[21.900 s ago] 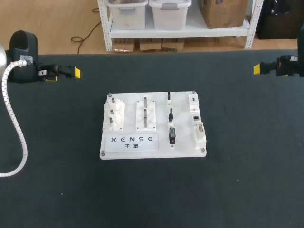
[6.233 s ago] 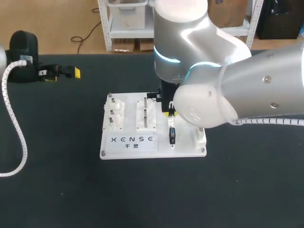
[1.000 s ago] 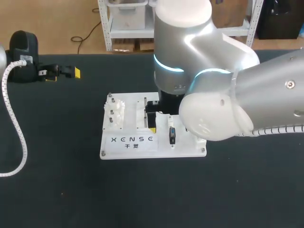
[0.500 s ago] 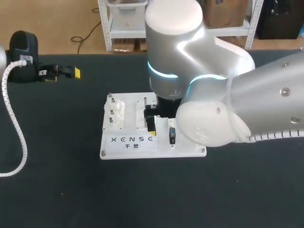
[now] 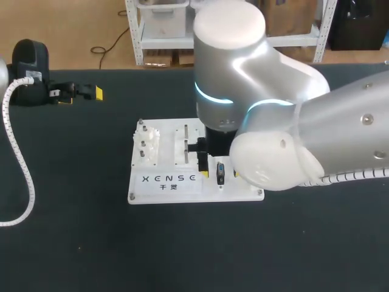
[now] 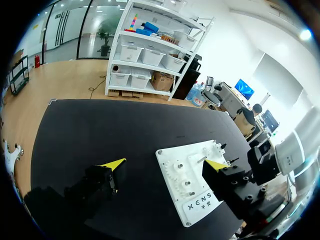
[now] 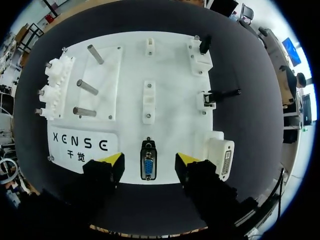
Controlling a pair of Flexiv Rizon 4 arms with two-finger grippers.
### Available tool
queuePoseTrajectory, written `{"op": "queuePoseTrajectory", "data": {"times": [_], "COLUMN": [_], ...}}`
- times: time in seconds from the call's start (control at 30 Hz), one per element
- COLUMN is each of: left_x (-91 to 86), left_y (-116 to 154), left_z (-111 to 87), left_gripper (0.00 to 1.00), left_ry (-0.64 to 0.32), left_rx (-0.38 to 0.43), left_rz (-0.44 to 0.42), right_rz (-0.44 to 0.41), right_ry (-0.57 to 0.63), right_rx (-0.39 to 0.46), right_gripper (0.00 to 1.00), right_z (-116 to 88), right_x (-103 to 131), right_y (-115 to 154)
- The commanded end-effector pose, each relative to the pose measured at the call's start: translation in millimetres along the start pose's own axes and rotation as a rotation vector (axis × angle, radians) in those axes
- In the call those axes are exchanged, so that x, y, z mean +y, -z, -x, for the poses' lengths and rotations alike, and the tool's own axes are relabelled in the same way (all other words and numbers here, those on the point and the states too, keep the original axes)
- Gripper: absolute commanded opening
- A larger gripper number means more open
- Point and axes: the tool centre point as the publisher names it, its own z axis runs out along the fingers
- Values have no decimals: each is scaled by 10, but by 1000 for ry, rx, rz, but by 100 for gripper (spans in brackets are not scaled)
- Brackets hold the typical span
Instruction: Insert the USB connector, Ethernet cable, and multi-pin plug into their matching sockets one by one.
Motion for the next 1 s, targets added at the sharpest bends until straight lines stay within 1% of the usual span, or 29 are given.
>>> {"op": "queuePoseTrajectory", "data": {"times": [0.03, 0.1, 0.27, 0.57, 0.77, 0.83, 0.87, 0.9, 0.93, 1.0], "left_x": [0, 0, 0, 0, 0, 0, 0, 0, 0, 0], "left_y": [0, 0, 0, 0, 0, 0, 0, 0, 0, 0], "left_z": [0, 0, 0, 0, 0, 0, 0, 0, 0, 0], "left_gripper": [100, 100, 100, 100, 100, 100, 100, 100, 100, 100], "left_ry": [0, 0, 0, 0, 0, 0, 0, 0, 0, 0], "left_rx": [0, 0, 0, 0, 0, 0, 0, 0, 0, 0], "left_rz": [0, 0, 0, 0, 0, 0, 0, 0, 0, 0], "right_rz": [0, 0, -3, -3, 0, 1, 1, 1, 1, 0], "right_ry": [-5, -10, -20, -27, -31, -32, -32, -32, -32, -32], "right_rx": [5, 8, 7, 2, 5, 8, 10, 11, 12, 11], "right_gripper": [37, 33, 27, 27, 20, 16, 13, 3, 0, 0], "right_z": [-2, 1, 27, 48, 44, 38, 35, 32, 30, 28], "right_x": [10, 12, 12, 13, 7, 0, -2, -4, -6, -13], "right_y": [-37, -47, -54, -47, -47, -47, -47, -47, -46, -31]}}
